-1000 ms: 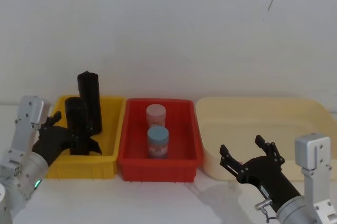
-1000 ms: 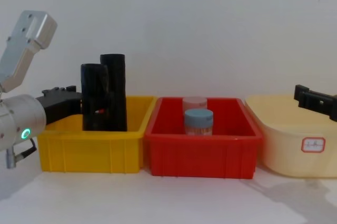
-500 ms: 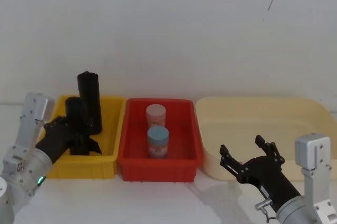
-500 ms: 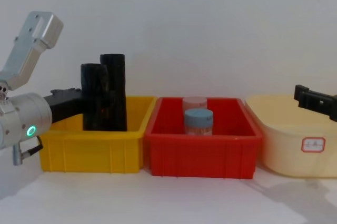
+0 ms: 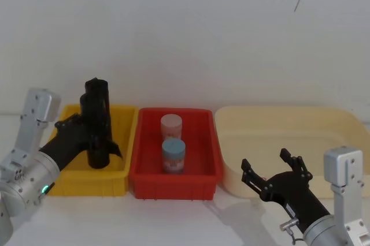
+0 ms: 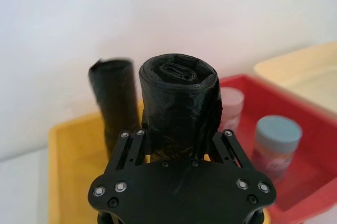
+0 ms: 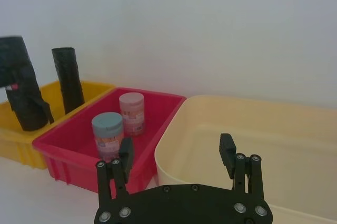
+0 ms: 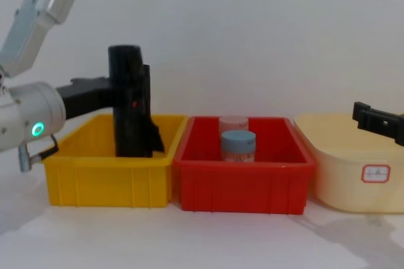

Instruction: Pick up the garbage bag with the one hand and transfer it to the other hand.

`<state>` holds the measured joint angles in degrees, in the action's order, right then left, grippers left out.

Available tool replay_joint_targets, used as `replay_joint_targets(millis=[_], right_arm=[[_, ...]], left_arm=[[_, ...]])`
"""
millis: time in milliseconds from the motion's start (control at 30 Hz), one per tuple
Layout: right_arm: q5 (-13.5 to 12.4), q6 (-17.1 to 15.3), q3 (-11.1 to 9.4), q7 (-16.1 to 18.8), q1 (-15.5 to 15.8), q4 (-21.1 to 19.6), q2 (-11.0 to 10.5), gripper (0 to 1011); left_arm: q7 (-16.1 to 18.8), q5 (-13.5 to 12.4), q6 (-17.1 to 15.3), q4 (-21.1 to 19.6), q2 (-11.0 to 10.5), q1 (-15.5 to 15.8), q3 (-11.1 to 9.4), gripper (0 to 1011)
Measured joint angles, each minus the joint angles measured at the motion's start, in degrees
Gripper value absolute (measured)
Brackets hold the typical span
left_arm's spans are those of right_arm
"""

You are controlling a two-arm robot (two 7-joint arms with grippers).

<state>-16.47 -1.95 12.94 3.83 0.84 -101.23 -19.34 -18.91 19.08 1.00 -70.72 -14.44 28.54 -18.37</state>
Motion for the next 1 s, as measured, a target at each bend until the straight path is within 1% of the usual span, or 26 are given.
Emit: replay_joint_targets(millis=[167, 267, 367, 467, 533, 667, 700, 733, 800, 867, 1000], right_arm=[[0.0, 0.0, 0.0, 0.0, 0.0, 0.0, 0.0, 1000], [0.0, 0.0, 0.0, 0.0, 0.0, 0.0, 0.0, 1000], [0.0, 0.0, 0.0, 0.0, 0.0, 0.0, 0.0, 1000], [0.0, 0.0, 0.0, 0.0, 0.0, 0.0, 0.0, 1000], [0.0, 0.0, 0.0, 0.0, 0.0, 0.0, 0.0, 1000], [0.0, 0.0, 0.0, 0.0, 0.0, 0.0, 0.0, 1000], [0.0, 0.0, 0.0, 0.0, 0.0, 0.0, 0.0, 999], [0.0, 0.0, 0.0, 0.0, 0.0, 0.0, 0.0, 1000], [0.0, 0.0, 0.0, 0.0, 0.0, 0.0, 0.0, 1000], [0.0, 0.0, 0.0, 0.0, 0.0, 0.0, 0.0, 1000], [0.0, 0.0, 0.0, 0.0, 0.0, 0.0, 0.0, 1000]], left_arm=[[-2.04, 1.3, -0.04, -2.63, -0.31, -0.22, 0.2, 436], [-4.03, 2.66, -0.05, -4.4, -0.49, -0.2, 0.26, 414], [-5.22, 3.58, -0.06, -5.27, -0.56, -0.09, 0.25, 407], [-7.46, 4.91, -0.14, -6.48, -0.62, 0.27, -0.01, 393], [-8.3, 5.52, -0.2, -6.85, -0.62, 0.43, -0.18, 393], [-11.03, 6.99, -0.52, -7.76, -0.54, 1.04, -0.94, 393], [-11.03, 6.99, -0.52, -7.76, -0.54, 1.04, -0.94, 393], [-11.97, 7.53, -0.69, -7.96, -0.49, 1.25, -1.23, 393], [-12.79, 7.96, -0.85, -8.1, -0.41, 1.45, -1.57, 393], [-14.56, 8.8, -1.28, -8.29, -0.21, 1.95, -2.46, 393], [-15.99, 9.41, -1.67, -8.32, 0.09, 2.44, -3.41, 393]])
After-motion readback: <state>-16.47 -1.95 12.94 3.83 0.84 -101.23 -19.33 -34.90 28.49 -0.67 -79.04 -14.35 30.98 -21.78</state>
